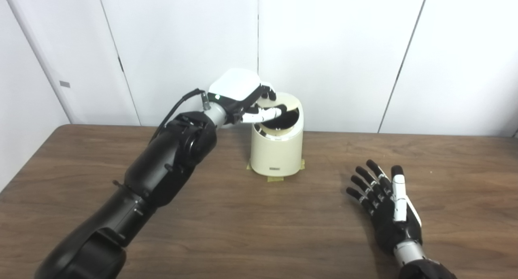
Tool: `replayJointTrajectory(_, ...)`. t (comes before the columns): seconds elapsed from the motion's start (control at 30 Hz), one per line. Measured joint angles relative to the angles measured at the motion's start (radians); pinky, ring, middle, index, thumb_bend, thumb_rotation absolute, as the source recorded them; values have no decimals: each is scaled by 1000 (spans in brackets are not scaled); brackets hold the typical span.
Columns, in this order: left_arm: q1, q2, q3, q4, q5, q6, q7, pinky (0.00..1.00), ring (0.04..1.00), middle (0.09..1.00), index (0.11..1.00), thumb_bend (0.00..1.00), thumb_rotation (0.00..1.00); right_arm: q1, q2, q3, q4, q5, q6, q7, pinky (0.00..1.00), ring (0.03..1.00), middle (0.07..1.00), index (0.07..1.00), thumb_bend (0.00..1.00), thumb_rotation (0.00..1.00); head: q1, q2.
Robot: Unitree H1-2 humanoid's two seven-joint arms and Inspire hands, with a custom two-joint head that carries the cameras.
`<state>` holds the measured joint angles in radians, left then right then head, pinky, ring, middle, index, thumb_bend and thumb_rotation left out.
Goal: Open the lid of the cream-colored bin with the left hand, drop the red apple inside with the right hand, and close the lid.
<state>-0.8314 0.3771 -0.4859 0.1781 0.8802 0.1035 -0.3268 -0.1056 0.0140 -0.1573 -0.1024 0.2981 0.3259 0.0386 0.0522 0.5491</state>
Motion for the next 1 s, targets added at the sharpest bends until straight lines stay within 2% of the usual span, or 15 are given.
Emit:
replayJointTrajectory(0.23, 46, 13, -8, -45, 47, -31, -22, 953, 796, 746, 739, 514, 1000, 0, -4, 9, -2, -8, 3, -5, 796, 860, 841, 906, 490, 989, -5, 11)
replayJointTrajectory(0.4, 62, 22, -25, -77, 119, -42, -34, 980, 806, 748, 746, 526, 1000, 0, -10, 19, -7, -20, 15, -10, 818, 870, 834, 899, 494, 999, -6, 17)
replayJointTrajectory(0.57, 71, 22, -40, -91, 187, -46, -49, 1000, 855, 800, 768, 521, 1000, 0, -18, 28, -10, -30, 23, -11, 841, 871, 830, 888, 491, 997, -8, 18)
replayJointTrajectory(0.7, 84, 22, -69, -102, 274, -63, -35, 1000, 912, 861, 803, 512, 1000, 0, -18, 34, -10, -42, 24, -15, 813, 846, 799, 864, 485, 981, -8, 25)
replayJointTrajectory(0.8, 88, 22, -89, -103, 341, -74, -25, 1000, 938, 892, 833, 513, 996, 0, -18, 40, -10, -57, 22, -22, 830, 845, 782, 862, 484, 978, -11, 25)
replayJointTrajectory(1.0, 89, 22, -98, -87, 396, -91, 6, 1000, 956, 915, 862, 500, 997, 0, -10, 49, -10, -72, 20, -32, 807, 822, 763, 857, 493, 963, -17, 29)
